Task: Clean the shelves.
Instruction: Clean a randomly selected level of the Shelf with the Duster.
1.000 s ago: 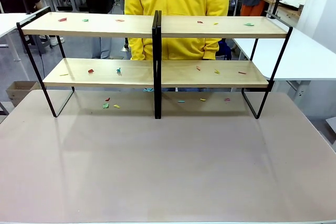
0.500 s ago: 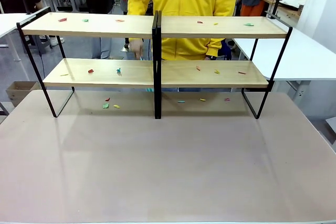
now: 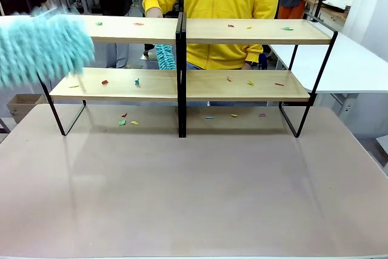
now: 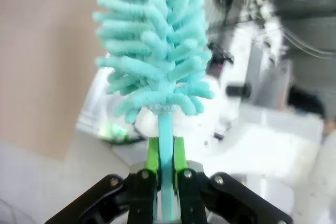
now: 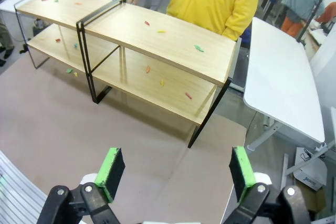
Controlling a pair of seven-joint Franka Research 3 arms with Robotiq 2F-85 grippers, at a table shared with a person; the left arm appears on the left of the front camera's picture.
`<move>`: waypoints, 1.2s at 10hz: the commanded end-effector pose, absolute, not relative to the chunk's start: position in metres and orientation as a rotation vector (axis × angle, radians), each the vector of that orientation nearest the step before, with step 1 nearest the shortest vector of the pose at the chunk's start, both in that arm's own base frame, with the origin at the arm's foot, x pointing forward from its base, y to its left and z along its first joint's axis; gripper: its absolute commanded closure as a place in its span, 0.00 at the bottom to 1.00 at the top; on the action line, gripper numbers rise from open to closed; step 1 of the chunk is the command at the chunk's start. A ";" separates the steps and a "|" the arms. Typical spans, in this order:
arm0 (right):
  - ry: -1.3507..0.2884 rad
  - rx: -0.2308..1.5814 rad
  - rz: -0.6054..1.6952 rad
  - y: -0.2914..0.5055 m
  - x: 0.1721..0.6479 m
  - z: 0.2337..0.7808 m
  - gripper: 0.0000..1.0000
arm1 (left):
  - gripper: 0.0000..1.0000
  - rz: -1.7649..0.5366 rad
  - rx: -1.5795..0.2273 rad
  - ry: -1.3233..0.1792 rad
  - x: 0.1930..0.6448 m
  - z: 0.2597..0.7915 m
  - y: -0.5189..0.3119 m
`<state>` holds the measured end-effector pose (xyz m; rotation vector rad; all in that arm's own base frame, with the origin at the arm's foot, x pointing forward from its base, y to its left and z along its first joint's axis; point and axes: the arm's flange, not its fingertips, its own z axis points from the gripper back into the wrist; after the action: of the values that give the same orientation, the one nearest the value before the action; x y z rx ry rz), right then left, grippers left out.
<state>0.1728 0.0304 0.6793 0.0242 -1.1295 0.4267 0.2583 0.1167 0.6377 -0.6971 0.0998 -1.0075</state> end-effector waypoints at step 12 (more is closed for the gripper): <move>-1.131 0.032 0.427 0.029 0.173 0.680 0.00 | 0.88 -1.109 -0.666 0.392 0.306 0.570 0.085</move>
<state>0.1730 0.0303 0.6792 0.0242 -1.1289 0.4264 0.3438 0.0326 0.5298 -0.6230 0.3370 -0.9132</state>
